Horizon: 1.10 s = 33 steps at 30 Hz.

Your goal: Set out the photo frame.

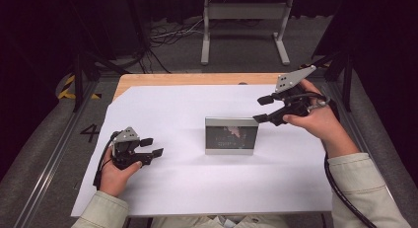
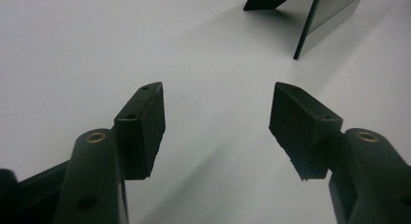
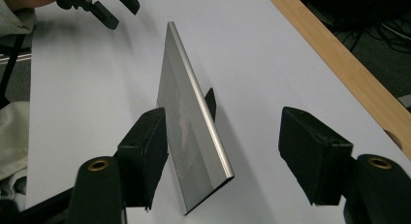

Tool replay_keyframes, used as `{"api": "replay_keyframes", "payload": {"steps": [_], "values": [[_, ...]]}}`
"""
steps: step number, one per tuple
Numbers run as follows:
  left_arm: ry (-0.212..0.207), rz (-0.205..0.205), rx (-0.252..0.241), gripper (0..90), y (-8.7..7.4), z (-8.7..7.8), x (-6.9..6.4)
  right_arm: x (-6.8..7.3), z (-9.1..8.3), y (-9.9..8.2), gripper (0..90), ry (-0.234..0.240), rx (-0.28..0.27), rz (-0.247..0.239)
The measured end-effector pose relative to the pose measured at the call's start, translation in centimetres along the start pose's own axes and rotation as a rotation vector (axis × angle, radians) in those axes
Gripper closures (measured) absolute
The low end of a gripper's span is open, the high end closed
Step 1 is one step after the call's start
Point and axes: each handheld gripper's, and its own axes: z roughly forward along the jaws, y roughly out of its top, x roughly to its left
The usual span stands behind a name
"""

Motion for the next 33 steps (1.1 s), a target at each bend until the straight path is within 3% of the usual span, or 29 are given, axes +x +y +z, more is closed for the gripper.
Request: {"api": "replay_keyframes", "payload": {"steps": [9,20,33], "values": [[-0.003,0.006,-0.023,38.4,0.2,0.0,0.1,0.1,-2.1,-1.7,33.0,-0.046,-0.025,0.042],[0.015,0.031,-0.012,37.8,0.0,0.2,0.0,-0.2,-3.2,-4.5,28.8,-0.14,-0.089,0.147],[0.015,0.036,-0.015,37.3,0.0,0.2,0.0,0.3,-2.4,-8.7,24.9,-0.193,-0.115,0.201]]}}
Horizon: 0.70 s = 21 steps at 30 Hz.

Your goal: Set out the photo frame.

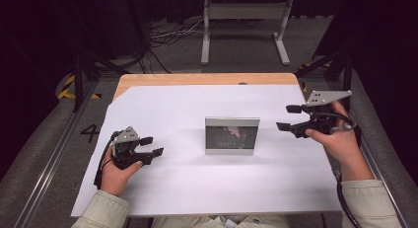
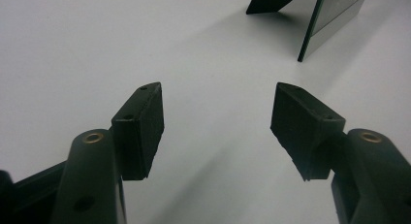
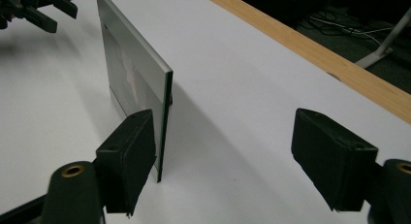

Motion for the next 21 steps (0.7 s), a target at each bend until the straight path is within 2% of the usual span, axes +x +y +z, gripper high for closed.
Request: {"api": "replay_keyframes", "payload": {"steps": [14,18,21], "values": [[-0.005,-0.003,-0.003,37.2,0.0,-0.1,-0.1,-0.2,1.5,-3.6,23.8,0.009,0.004,0.053],[-0.003,0.004,-0.002,37.2,0.0,-0.1,-0.1,-0.1,1.9,-4.1,23.2,0.01,0.014,0.058],[-0.003,0.001,-0.004,37.2,0.0,-0.1,-0.1,-0.1,2.0,-4.5,23.2,0.017,-0.014,0.073]]}}
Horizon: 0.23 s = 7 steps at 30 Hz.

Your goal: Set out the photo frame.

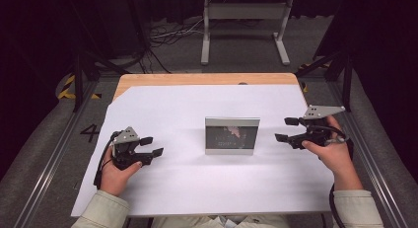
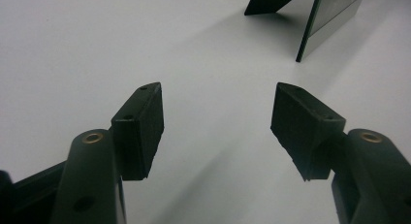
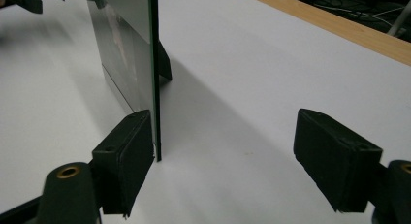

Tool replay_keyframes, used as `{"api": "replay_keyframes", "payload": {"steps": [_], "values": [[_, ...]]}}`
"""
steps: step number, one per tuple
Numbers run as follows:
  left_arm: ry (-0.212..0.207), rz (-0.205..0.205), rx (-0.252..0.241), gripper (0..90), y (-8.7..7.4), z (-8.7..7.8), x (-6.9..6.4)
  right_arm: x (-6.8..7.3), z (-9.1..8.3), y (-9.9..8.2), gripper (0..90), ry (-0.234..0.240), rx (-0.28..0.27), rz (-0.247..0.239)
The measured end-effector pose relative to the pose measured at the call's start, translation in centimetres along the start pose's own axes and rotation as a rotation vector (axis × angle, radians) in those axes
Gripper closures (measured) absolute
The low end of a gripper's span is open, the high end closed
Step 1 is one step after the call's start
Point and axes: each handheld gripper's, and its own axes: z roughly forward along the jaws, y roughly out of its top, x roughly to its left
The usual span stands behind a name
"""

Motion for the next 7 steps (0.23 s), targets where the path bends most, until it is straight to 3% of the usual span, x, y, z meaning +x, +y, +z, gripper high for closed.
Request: {"api": "replay_keyframes", "payload": {"steps": [7], "values": [[0.002,0.006,-0.012,37.2,0.1,-0.24,0.05,0.07,0.11,-0.36,23.0,-0.005,0.009,-0.008]]}}
